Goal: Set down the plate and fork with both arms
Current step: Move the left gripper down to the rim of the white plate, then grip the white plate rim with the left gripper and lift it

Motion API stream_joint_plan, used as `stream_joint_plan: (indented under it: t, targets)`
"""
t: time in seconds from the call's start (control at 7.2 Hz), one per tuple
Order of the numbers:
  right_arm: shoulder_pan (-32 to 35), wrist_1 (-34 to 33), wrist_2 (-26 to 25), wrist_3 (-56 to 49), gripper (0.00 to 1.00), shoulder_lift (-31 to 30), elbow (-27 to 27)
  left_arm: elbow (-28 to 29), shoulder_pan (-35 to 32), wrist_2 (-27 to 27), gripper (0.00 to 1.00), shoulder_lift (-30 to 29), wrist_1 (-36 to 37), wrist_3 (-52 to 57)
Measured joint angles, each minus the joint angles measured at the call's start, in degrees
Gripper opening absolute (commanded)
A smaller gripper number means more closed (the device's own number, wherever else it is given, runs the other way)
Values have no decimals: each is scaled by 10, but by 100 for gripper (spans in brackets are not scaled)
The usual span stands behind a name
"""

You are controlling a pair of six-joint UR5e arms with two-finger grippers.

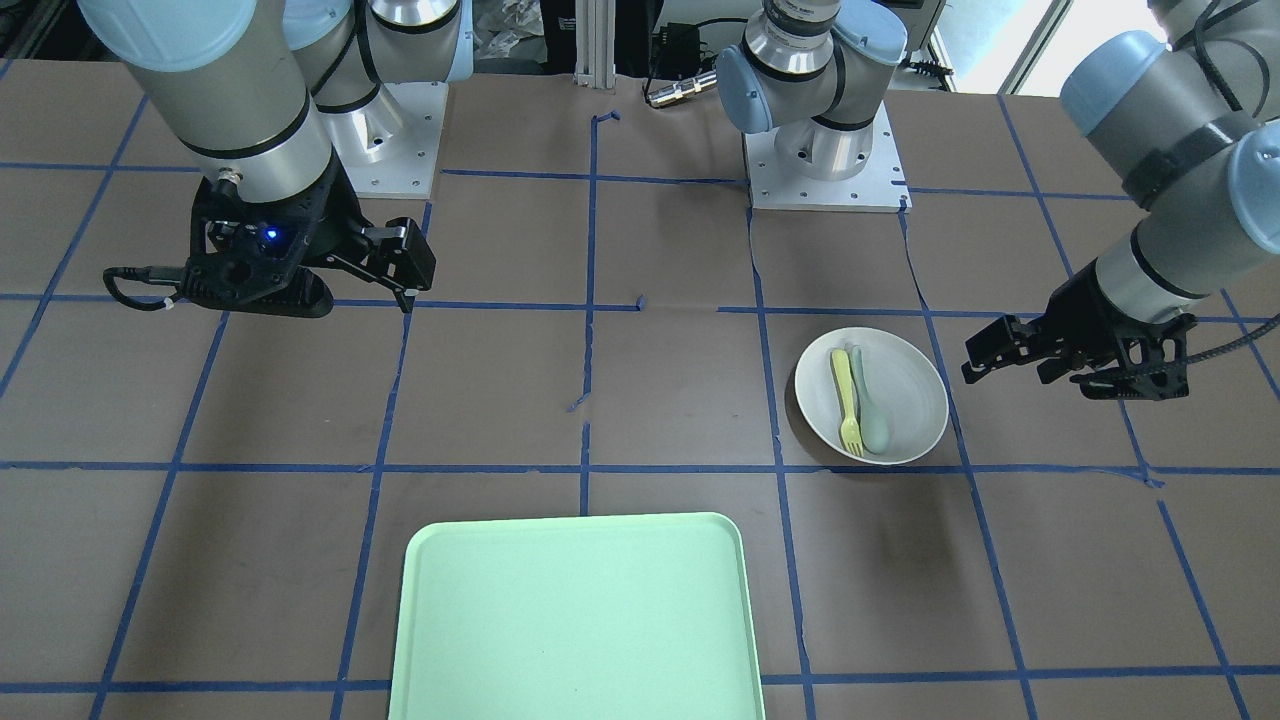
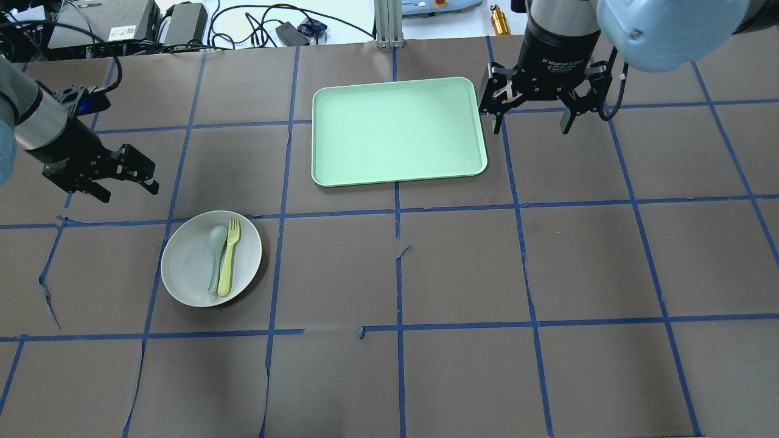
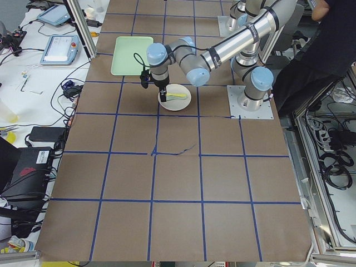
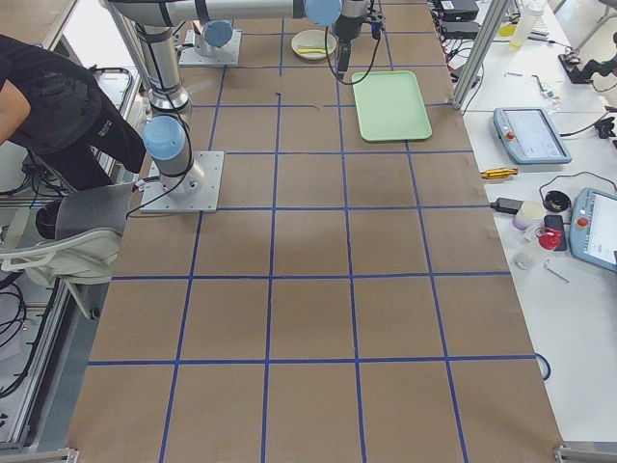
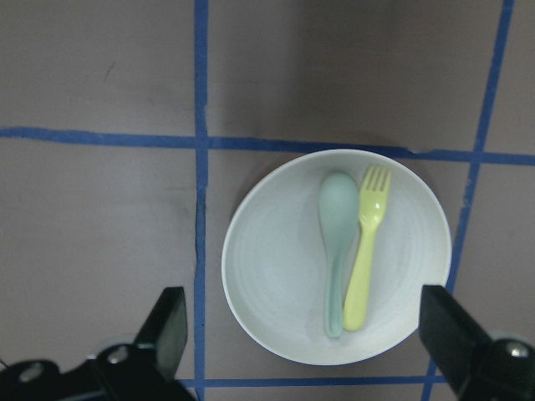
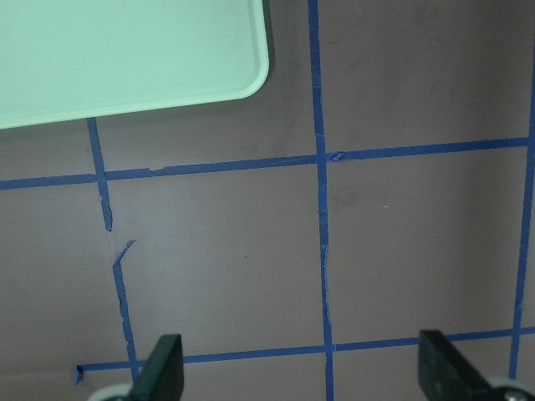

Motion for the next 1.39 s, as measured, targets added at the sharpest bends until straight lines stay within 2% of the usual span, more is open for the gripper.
stream_joint_plan:
  t: [0.14, 0.56, 0.69, 0.83, 0.97, 1.11, 1.25, 1.39]
  targets:
    - [0, -1, 0, -1, 100, 1, 0, -17, 11, -3, 80, -17, 7, 19]
    - [0, -7, 1, -1, 100, 2, 5, -34, 16, 0, 76, -71, 12, 50]
    - [0, -7, 1, 1, 100, 3, 6, -37, 16, 0, 72, -83, 13, 52]
    - [0, -8, 2, 2, 100, 3, 8, -40, 16, -1, 63, -94, 14, 55]
    - [0, -8, 2, 2, 100, 4, 9, -41, 16, -1, 38, -104, 14, 62]
    - [0, -9, 2, 2, 100, 4, 11, -41, 16, 0, 5, -111, 15, 70]
    - [0, -9, 2, 3, 100, 4, 14, -41, 16, 0, 0, -114, 15, 76]
    - [0, -9, 1, 3, 100, 5, 15, -38, 16, 0, 0, -115, 15, 78]
